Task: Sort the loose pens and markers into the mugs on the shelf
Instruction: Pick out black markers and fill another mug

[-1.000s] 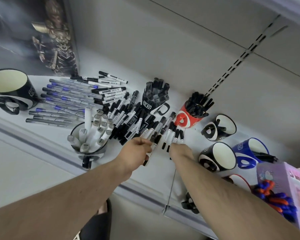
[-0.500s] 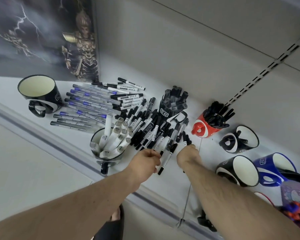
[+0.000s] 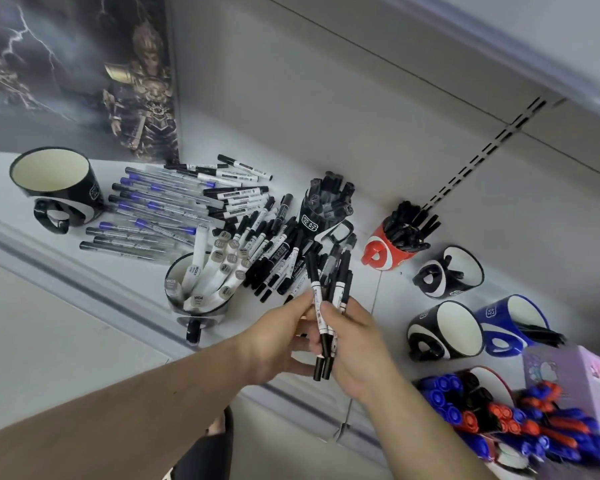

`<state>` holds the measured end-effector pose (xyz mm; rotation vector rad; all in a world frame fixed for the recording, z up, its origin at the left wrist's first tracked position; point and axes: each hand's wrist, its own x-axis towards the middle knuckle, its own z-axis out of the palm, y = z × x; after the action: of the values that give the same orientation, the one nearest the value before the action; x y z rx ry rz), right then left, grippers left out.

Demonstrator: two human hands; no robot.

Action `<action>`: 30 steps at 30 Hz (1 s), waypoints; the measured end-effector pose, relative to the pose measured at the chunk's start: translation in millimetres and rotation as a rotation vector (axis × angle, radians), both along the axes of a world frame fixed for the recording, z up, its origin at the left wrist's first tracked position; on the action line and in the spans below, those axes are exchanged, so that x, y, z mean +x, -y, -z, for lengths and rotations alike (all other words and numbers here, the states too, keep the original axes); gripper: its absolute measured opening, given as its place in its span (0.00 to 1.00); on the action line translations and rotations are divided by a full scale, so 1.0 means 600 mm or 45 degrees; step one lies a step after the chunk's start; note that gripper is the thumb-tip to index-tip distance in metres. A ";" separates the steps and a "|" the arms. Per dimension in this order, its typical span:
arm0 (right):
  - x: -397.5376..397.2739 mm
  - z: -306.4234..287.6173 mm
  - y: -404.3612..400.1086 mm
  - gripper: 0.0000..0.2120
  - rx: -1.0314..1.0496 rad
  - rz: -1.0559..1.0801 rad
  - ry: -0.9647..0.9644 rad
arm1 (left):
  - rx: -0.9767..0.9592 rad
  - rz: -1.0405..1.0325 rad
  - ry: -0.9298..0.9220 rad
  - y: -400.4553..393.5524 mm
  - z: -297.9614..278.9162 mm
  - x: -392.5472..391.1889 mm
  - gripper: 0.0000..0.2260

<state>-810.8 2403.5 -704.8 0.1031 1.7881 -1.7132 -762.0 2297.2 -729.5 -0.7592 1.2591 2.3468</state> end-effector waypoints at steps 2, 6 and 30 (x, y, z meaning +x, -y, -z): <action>0.009 0.001 -0.005 0.05 -0.007 0.010 -0.038 | 0.148 0.012 -0.045 -0.012 -0.007 0.000 0.24; 0.008 0.000 -0.020 0.13 -0.120 -0.012 0.058 | 0.244 -0.036 -0.104 -0.014 -0.009 -0.001 0.17; -0.019 0.004 -0.034 0.06 0.186 0.141 0.022 | -0.249 0.313 -0.181 -0.055 -0.014 -0.011 0.11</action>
<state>-822.0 2423.9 -707.1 0.2834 1.9249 -1.6493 -768.7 2330.3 -721.0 -0.4681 1.5634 2.1322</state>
